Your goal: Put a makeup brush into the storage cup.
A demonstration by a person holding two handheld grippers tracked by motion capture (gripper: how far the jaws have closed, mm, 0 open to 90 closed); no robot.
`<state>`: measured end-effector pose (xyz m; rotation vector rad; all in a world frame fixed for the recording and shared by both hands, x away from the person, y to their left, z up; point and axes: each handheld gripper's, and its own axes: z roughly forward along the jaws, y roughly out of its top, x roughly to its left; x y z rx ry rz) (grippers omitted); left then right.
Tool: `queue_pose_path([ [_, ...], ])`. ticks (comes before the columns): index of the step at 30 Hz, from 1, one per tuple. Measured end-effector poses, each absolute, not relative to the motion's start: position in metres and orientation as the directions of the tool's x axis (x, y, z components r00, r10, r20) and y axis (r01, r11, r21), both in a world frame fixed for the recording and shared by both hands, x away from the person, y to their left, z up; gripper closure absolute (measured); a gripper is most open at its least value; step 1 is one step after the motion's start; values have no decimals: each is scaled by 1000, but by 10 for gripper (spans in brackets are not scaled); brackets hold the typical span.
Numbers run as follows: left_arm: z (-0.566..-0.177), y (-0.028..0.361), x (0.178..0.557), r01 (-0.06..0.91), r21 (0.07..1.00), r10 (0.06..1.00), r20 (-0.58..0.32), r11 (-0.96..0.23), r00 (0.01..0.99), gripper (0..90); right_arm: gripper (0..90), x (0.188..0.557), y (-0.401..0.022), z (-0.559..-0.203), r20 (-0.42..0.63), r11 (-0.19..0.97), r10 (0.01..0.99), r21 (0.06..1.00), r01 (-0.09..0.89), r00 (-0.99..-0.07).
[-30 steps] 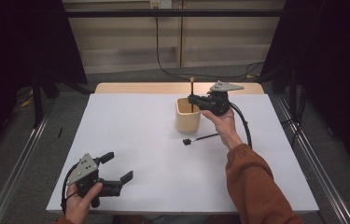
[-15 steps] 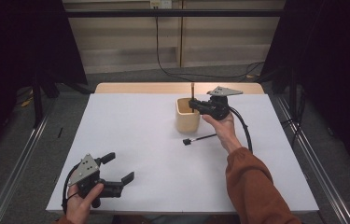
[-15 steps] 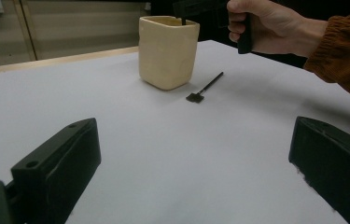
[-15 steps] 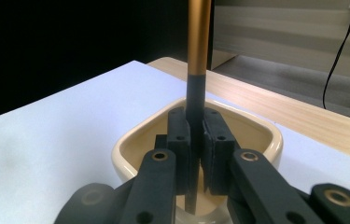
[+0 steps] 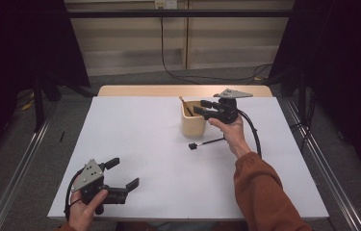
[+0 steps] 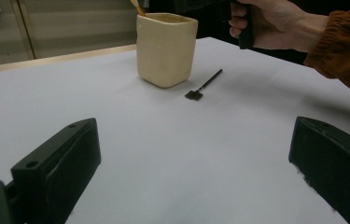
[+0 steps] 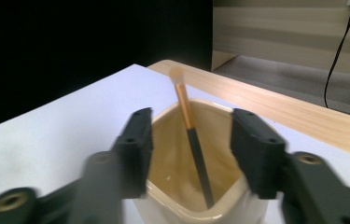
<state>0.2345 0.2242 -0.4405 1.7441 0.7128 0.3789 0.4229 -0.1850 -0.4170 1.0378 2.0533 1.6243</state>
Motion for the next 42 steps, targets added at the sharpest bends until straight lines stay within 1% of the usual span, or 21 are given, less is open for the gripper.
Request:
queue_pose_path([
  [3,-440,224,234,269,951,641,-112,-154,760,21,294,422,-184,-415,170,93,712,939,331,-682],
  [4,-440,225,235,269,951,640,-112,-153,760,21,227,422,-184,-415,170,92,713,939,331,-680],
  [5,-440,225,235,269,951,640,-113,-151,760,21,227,421,-184,-415,171,88,714,940,329,-679],
  [7,-440,225,234,275,952,639,-129,-135,759,21,149,420,-185,-414,178,78,718,940,332,-673],
  [9,-440,225,234,273,952,640,-125,-138,758,21,120,419,-185,-413,177,74,717,943,325,-675],
  [10,-440,225,234,272,952,641,-122,-140,758,21,120,419,-185,-413,177,74,717,943,325,-675],
  [11,-440,225,234,276,952,641,-128,-136,757,21,71,418,-185,-412,183,67,716,943,327,-674],
  [12,-440,226,235,273,952,642,-123,-140,757,21,42,418,-184,-412,184,66,718,942,329,-671],
  [13,-440,226,235,276,951,643,-126,-137,755,21,31,417,-184,-412,187,65,718,941,331,-671],
  [18,-440,227,235,276,951,644,-126,-136,754,21,6,413,-185,-412,183,68,718,942,329,-672],
  [24,-440,229,237,271,952,649,-119,-140,752,21,10,406,-192,-409,185,53,729,945,324,-659],
  [36,-440,237,242,275,954,678,-127,-116,725,21,15,388,-203,-409,157,73,729,950,304,-666],
  [39,-440,238,242,275,955,678,-127,-115,724,21,22,381,-208,-406,146,72,734,954,290,-663],
  [42,-440,238,242,277,954,678,-131,-112,724,21,28,370,-214,-405,109,87,755,961,263,-647],
])
